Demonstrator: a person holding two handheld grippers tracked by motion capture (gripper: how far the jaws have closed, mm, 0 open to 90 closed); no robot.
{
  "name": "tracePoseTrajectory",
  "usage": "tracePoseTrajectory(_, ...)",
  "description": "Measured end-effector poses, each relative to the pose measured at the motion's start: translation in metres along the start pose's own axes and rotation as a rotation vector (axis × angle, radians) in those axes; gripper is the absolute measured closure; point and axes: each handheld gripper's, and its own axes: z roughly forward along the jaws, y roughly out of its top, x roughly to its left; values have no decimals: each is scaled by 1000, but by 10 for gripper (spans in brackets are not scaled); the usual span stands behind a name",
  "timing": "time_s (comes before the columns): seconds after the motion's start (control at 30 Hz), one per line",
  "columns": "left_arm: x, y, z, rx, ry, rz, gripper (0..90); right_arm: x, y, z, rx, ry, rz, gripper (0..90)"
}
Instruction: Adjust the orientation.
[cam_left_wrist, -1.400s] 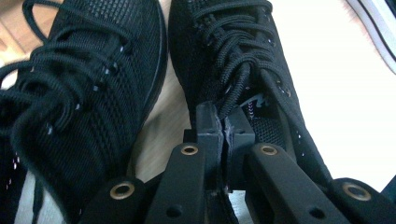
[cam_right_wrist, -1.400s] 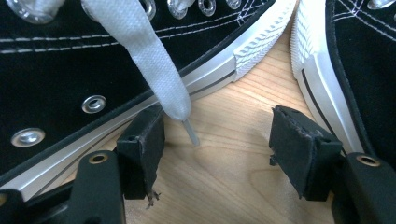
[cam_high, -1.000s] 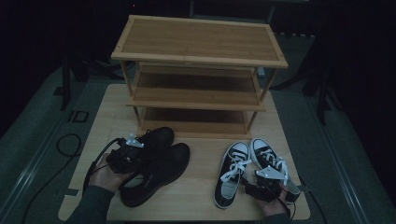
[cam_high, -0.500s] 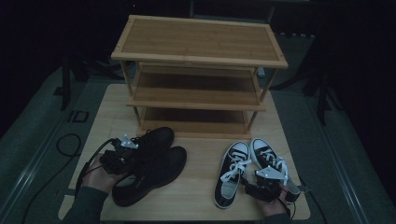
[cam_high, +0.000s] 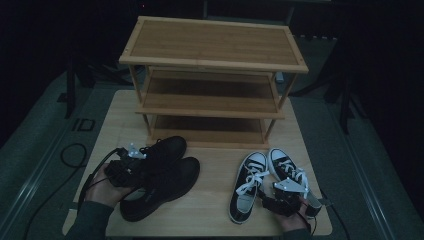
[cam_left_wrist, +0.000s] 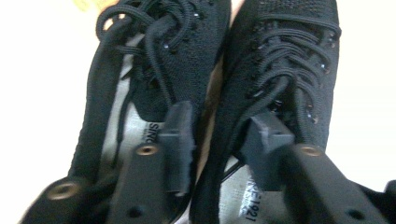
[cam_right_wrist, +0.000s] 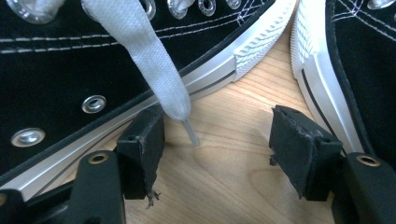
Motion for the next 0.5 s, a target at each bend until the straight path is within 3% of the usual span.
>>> tracePoseTrajectory(0.07, 0, 0, 0, 1, 37, -2, 486, 0, 0, 0, 0, 0, 1, 354)
tracePoseTrajectory(0.2, 1, -1, 0, 8, 53, -9, 387, 0, 0, 0, 0, 0, 1, 354)
tracePoseTrajectory(0.3, 4, 0, 2, 10, 22, -8, 385, 0, 0, 0, 0, -1, 0, 353)
tracePoseTrajectory(0.37, 7, 0, 5, 7, -27, -10, 427, 0, 0, 0, 0, 0, 1, 354)
tracePoseTrajectory(0.5, 9, 3, 13, 25, -43, -4, 439, 0, 0, 0, 0, 0, 0, 354)
